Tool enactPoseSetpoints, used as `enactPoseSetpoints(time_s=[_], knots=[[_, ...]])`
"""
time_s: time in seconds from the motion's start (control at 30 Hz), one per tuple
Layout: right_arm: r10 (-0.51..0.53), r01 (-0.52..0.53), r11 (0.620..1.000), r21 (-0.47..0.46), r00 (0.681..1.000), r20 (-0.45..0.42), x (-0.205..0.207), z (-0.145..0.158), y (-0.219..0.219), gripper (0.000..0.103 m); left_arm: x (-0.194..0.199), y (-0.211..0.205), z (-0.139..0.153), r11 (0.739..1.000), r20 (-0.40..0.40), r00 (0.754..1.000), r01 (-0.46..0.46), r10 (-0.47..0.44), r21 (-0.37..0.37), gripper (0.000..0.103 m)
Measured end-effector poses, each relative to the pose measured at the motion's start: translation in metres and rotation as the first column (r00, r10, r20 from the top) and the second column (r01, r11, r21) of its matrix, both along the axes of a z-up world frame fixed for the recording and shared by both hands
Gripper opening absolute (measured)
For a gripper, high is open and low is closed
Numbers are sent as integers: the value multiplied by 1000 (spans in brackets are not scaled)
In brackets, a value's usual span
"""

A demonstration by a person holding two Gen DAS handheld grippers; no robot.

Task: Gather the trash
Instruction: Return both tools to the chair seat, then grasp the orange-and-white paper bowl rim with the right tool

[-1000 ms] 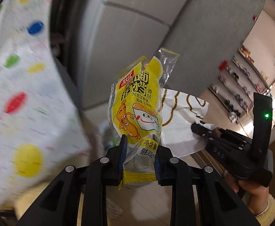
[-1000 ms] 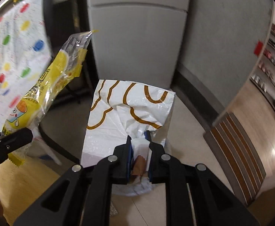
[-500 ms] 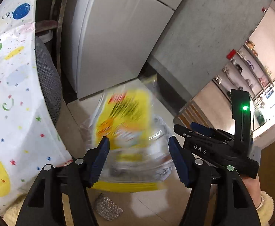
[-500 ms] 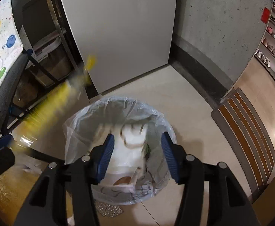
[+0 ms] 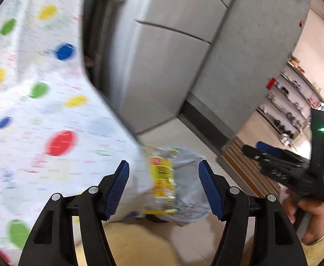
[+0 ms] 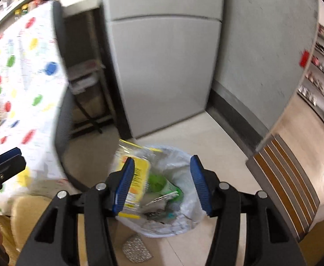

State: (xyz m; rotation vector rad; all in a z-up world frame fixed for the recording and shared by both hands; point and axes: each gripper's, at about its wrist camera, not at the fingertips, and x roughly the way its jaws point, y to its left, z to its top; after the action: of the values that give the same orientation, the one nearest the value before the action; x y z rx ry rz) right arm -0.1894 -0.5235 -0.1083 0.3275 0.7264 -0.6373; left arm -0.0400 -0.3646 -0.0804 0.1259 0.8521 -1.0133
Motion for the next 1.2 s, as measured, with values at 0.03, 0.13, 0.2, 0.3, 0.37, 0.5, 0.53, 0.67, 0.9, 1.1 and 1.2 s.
enactPoseSetpoints(time_s=[0.03, 0.13, 0.2, 0.3, 0.37, 0.5, 0.53, 0.67, 0.9, 1.1, 1.2], knots=[[22, -22, 1000, -8, 1000, 15, 5, 8, 10, 52, 5, 15, 6, 1000, 22, 999, -24, 24, 1, 66], [107, -105, 994, -40, 993, 48, 24, 30, 45, 52, 18, 56, 19, 995, 75, 992, -98, 97, 15, 66], [169, -165, 984, -61, 984, 62, 40, 44, 70, 52, 28, 93, 26, 984, 109, 979, -174, 170, 27, 66], [291, -285, 955, -85, 954, 75, 71, 60, 112, 55, 43, 139, 30, 961, 140, 956, -269, 259, 58, 66], [373, -366, 927, -86, 924, 84, 97, 68, 145, 56, 52, 174, 31, 928, 179, 924, -359, 338, 102, 69], [497, -494, 867, -65, 864, 76, 153, 71, 200, 58, 80, 249, 33, 845, 209, 850, -515, 483, 143, 85], [526, -523, 850, -65, 847, 70, 164, 72, 214, 58, 87, 265, 35, 826, 209, 834, -544, 511, 147, 85], [629, -627, 777, -63, 776, 38, 219, 74, 272, 59, 117, 330, 40, 737, 200, 749, -660, 631, 146, 85], [676, -676, 737, -24, 737, 16, 320, 79, 331, 58, 182, 395, 36, 620, 161, 652, -756, 741, 211, 85], [677, -679, 734, 22, 734, 48, 390, 86, 354, 58, 223, 413, 30, 623, 150, 657, -751, 739, 220, 85], [683, -684, 729, 30, 729, 35, 422, 85, 368, 56, 237, 422, 25, 628, 136, 660, -747, 738, 216, 83]])
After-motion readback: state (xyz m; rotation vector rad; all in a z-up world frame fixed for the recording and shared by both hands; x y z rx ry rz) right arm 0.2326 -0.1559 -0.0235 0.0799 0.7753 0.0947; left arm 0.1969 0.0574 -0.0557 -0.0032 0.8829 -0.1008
